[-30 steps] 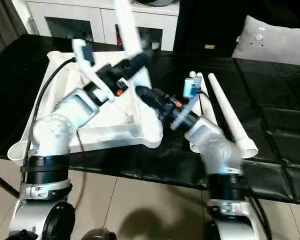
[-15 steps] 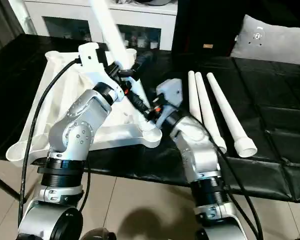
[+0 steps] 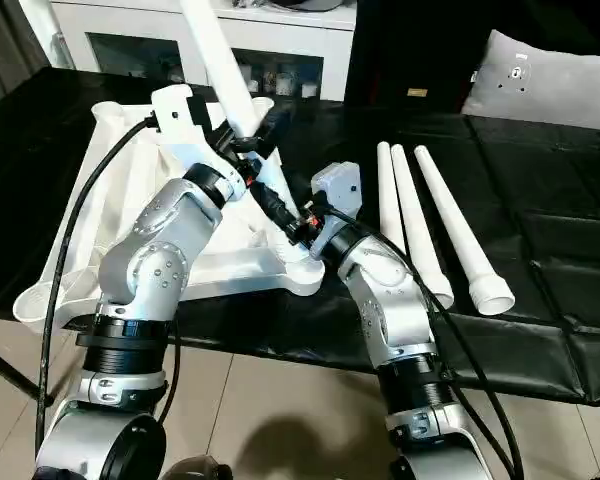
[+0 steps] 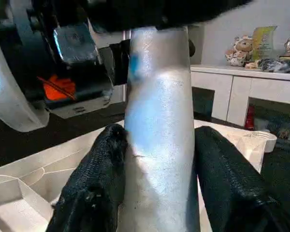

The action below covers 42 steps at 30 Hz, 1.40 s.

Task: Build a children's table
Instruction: Pick table leg

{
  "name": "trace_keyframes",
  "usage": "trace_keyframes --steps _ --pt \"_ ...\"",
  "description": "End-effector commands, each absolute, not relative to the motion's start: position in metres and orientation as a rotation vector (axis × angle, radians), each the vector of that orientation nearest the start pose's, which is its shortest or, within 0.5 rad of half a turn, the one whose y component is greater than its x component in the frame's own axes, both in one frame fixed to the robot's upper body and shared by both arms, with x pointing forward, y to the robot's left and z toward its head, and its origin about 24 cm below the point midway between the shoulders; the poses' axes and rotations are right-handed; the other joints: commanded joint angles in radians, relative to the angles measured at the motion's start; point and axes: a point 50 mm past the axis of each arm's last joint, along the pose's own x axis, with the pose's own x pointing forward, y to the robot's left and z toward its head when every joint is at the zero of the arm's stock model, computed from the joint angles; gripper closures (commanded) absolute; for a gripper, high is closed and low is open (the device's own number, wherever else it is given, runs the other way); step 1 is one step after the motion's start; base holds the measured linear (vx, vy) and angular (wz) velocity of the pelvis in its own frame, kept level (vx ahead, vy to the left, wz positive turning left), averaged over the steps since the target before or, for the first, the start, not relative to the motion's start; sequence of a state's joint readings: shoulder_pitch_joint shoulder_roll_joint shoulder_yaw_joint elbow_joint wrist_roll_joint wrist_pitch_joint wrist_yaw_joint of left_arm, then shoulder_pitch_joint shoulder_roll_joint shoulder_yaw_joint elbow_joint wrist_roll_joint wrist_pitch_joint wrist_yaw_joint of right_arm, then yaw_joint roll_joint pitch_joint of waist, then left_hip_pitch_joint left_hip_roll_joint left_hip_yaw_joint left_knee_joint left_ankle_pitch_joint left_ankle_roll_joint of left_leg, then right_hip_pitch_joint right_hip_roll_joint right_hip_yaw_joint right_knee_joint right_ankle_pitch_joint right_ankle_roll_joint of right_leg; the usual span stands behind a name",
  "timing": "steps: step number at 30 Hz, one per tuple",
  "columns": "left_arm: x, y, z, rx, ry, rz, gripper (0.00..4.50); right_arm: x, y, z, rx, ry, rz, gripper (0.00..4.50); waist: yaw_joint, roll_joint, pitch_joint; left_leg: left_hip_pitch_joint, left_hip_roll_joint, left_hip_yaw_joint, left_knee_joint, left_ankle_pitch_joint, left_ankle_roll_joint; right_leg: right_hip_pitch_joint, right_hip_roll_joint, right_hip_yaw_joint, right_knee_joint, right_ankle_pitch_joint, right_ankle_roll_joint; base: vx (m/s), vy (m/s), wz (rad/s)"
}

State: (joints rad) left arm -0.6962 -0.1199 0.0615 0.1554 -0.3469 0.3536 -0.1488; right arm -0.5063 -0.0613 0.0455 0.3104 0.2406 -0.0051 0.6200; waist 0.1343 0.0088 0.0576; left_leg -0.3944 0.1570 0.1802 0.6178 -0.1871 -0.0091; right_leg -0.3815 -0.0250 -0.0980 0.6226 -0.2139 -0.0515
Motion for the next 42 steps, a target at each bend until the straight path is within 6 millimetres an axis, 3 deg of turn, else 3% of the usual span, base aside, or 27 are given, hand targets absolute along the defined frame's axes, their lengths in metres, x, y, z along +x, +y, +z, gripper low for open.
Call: trace_keyframes --steps 1,7,16,22,23,31,32,42 --pt "0.347 0.054 0.176 -0.331 -0.141 -0.483 1.16 0.327 -0.089 0.116 0.100 -0.212 0.790 2.68 -0.007 -0.001 -0.072 0.024 0.103 -0.049 -0.069 -0.095 0.067 0.051 -0.153 0.082 -0.079 -0.070 -0.122 0.000 0.000 0.00" --pt "0.349 0.061 0.172 -0.257 -0.141 -0.458 1.60 0.326 -0.088 0.115 0.101 -0.214 0.802 2.68 -0.015 -0.004 -0.073 0.022 0.103 -0.048 -0.068 -0.082 0.071 0.051 -0.155 0.082 -0.072 -0.034 -0.141 0.000 0.000 0.00" --pt "0.349 0.061 0.167 -0.249 -0.135 -0.452 2.27 0.327 -0.087 0.114 0.094 -0.207 0.818 2.68 -0.022 -0.007 -0.072 0.020 0.100 -0.045 -0.067 -0.081 0.079 0.052 -0.154 0.081 -0.077 -0.068 -0.144 0.000 0.000 0.00" --pt "0.348 0.059 0.166 -0.250 -0.135 -0.462 2.42 0.327 -0.087 0.114 0.090 -0.206 0.819 2.68 -0.023 -0.008 -0.072 0.020 0.100 -0.045 -0.066 -0.074 0.083 0.050 -0.154 0.081 -0.075 -0.064 -0.146 0.000 0.000 0.00" --pt "0.348 0.058 0.167 -0.262 -0.136 -0.470 2.47 0.327 -0.087 0.114 0.088 -0.204 0.818 2.68 -0.025 -0.014 -0.072 0.020 0.101 -0.044 -0.067 -0.075 0.085 0.051 -0.153 0.081 -0.077 -0.065 -0.145 0.000 0.000 0.00" --pt "0.348 0.060 0.167 -0.310 -0.131 -0.455 2.58 0.331 -0.089 0.112 0.041 -0.182 0.792 2.68 -0.024 -0.011 -0.072 0.019 0.099 -0.044 -0.066 -0.069 0.085 0.051 -0.153 0.081 -0.077 -0.075 -0.141 0.000 0.000 0.00" --pt "0.350 0.062 0.167 -0.307 -0.127 -0.442 2.60 0.332 -0.090 0.111 0.057 -0.162 0.792 2.12 -0.024 -0.004 -0.071 0.020 0.100 -0.045 -0.066 -0.072 0.084 0.050 -0.153 0.081 -0.077 -0.077 -0.141 0.000 0.000 0.00" --pt "0.354 0.070 0.167 -0.308 -0.122 -0.408 2.66 0.336 -0.098 0.105 0.111 -0.090 0.724 1.45 -0.024 -0.005 -0.073 0.022 0.101 -0.046 -0.066 -0.073 0.083 0.051 -0.153 0.081 -0.075 -0.050 -0.152 0.000 0.000 0.00"
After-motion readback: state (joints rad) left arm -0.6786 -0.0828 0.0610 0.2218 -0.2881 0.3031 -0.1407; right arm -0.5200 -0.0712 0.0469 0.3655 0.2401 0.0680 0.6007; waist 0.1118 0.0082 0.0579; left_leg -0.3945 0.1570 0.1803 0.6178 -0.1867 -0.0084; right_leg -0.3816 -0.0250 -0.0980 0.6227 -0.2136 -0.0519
